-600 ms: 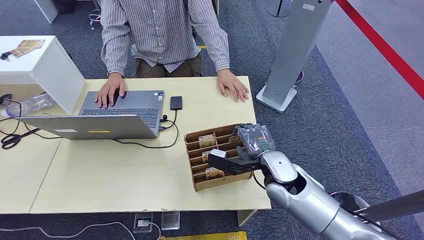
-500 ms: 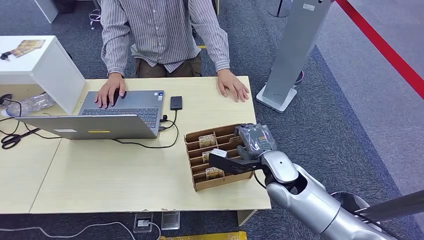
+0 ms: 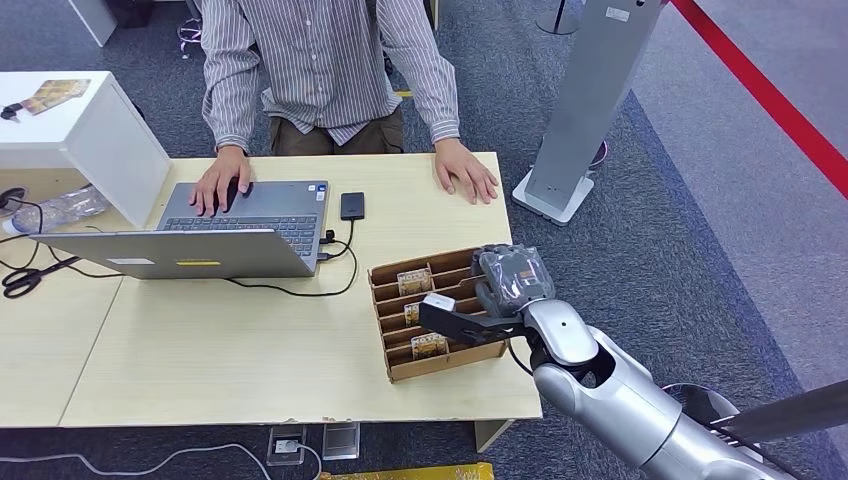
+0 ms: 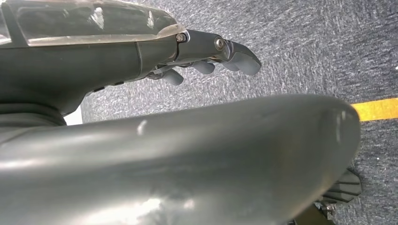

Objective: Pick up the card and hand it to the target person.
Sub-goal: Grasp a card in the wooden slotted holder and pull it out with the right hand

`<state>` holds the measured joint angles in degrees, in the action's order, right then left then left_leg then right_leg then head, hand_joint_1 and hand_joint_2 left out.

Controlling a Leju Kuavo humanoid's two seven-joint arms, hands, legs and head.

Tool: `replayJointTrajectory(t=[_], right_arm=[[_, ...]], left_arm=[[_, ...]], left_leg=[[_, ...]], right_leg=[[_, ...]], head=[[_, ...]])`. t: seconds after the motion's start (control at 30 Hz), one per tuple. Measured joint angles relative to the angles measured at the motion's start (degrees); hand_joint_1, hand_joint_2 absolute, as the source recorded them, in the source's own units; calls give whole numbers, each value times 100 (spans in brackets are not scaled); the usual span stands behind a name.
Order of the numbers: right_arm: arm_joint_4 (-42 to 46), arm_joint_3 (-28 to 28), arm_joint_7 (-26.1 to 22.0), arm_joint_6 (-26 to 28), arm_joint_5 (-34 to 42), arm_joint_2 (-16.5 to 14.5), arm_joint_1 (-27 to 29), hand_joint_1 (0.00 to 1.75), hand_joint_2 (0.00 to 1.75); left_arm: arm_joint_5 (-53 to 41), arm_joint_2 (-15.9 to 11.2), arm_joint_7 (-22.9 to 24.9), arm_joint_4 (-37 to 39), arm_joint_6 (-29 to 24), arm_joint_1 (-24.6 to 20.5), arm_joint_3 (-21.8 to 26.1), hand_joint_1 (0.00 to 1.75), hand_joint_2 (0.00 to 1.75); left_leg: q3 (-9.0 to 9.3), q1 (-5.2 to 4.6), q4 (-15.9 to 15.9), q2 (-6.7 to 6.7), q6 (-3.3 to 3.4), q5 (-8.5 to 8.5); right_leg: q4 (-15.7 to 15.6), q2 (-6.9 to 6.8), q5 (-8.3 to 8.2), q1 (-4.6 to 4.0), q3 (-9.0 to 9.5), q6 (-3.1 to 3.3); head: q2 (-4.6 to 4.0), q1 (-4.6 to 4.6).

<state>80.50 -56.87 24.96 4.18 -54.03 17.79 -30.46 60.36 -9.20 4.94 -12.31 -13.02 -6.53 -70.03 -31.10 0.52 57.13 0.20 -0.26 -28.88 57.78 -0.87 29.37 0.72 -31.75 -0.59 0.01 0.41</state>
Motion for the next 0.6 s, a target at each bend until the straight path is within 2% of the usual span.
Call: replayJointTrajectory(t=[0.17,0.6], right_arm=[[0,14,3,53,-5,0,-1,166,175],[-20,49,-27,96,21,0,13,164,175]], left_arm=[[-2,0,0,0,2,0,0,0,0],[-39,0,-92,0,100,0,0,0,0]], left_leg=[[0,0,0,0,0,0],[1,0,0,0,0,0]], right_leg=[[0,0,0,0,0,0],[0,0,0,0,0,0]], head=[[0,-1],[-1,2]])
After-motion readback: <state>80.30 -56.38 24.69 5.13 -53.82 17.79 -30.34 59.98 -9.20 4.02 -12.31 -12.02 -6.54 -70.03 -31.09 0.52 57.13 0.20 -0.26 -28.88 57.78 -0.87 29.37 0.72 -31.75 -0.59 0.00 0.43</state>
